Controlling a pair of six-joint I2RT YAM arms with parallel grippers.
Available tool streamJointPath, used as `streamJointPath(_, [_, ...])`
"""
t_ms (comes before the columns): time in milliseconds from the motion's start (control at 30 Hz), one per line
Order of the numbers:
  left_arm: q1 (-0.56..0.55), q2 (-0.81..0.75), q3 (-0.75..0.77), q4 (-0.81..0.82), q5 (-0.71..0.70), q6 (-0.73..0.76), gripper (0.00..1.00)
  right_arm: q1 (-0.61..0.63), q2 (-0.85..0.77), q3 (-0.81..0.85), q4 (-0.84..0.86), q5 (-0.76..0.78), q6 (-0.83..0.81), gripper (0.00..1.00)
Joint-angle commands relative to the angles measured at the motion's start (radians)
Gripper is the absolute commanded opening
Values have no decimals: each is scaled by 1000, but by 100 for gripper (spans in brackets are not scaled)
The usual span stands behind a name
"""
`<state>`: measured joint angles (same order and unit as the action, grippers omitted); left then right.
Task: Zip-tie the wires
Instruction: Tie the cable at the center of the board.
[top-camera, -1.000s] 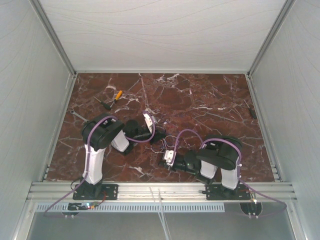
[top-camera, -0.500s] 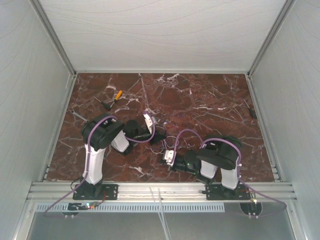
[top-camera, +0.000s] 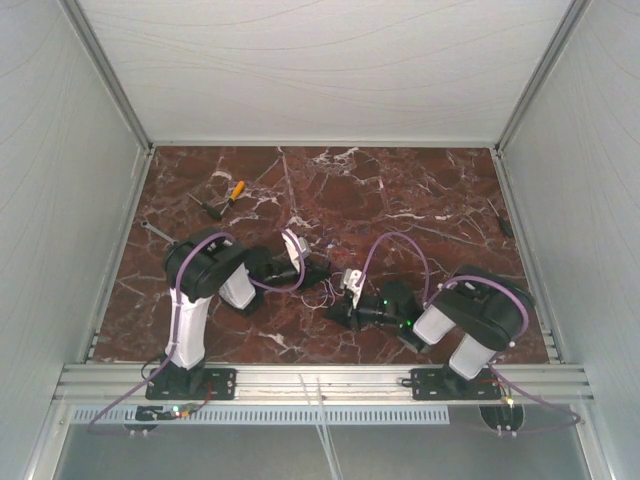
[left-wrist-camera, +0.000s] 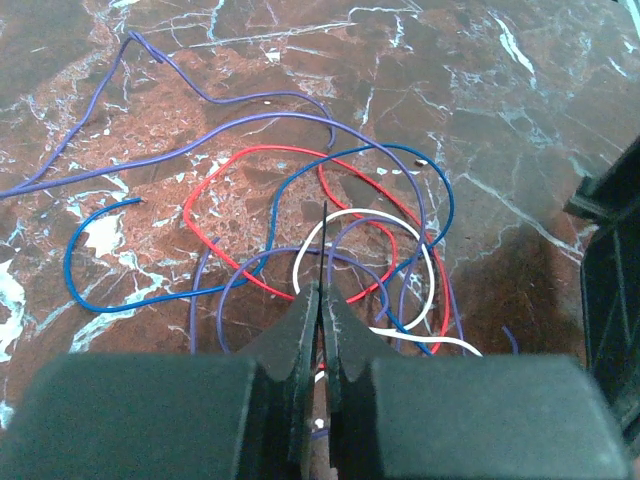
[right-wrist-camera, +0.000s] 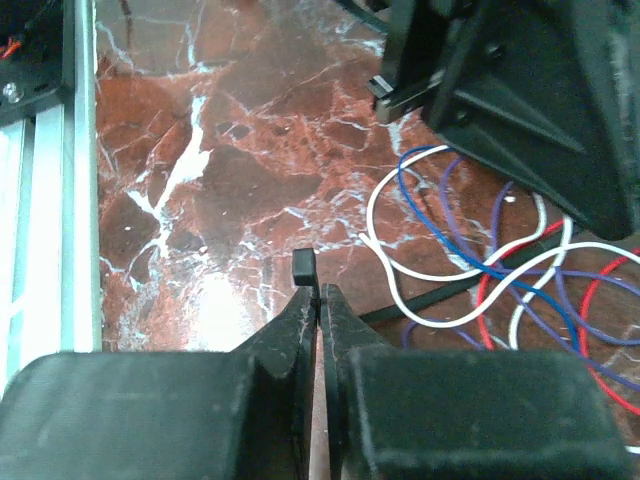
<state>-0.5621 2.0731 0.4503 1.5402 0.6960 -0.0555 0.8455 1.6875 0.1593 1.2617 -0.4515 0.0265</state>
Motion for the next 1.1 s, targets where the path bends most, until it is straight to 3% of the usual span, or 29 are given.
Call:
streamJointPath(0, [-15,6,5,95,-9,51,0,-75,-89,54,-223,-113,109,0])
streamJointPath(367, [-19,2,2,103,-10,62,0,-194,-143,183,-501,-263,237,0])
streamJointPath(533, [-29,8,8,103,-12,80,0,-232,-89,328,-730,-344,280,0])
streamJointPath(700, [-36,9,6,107,-26,102,0,-264,-32,359,-686,-436,311,0])
streamJointPath(1067, [-45,12,-2,121,-16,166,0,-346,22,467,-832,-650,267,0])
